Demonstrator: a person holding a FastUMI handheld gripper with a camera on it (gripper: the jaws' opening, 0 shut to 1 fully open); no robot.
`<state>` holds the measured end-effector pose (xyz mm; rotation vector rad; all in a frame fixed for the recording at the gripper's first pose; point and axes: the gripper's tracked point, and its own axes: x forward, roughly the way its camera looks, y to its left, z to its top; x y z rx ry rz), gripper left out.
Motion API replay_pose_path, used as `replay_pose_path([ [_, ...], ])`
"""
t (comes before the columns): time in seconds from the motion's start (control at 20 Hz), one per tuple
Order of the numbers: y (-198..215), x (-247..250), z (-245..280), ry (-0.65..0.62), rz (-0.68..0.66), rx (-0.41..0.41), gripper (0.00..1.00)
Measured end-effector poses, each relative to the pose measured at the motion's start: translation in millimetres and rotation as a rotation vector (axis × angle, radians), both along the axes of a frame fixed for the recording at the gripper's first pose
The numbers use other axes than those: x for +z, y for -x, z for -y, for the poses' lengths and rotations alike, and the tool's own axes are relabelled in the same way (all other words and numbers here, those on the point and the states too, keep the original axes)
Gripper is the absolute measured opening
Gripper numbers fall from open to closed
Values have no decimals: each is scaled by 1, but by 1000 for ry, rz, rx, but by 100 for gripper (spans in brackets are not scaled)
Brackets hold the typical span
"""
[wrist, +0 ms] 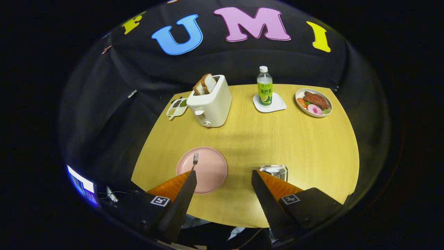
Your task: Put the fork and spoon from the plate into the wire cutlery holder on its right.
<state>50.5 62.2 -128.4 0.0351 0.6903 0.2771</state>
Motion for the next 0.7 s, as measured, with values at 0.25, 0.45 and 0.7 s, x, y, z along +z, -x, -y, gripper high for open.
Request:
replay_pose_path([
  [0.25,4,-45,-56,25,-70,50,100],
  [0.45,-1,-96,-96,62,-168,84,99],
  [0.7,-16,-151,-124,107,-259,71,100],
])
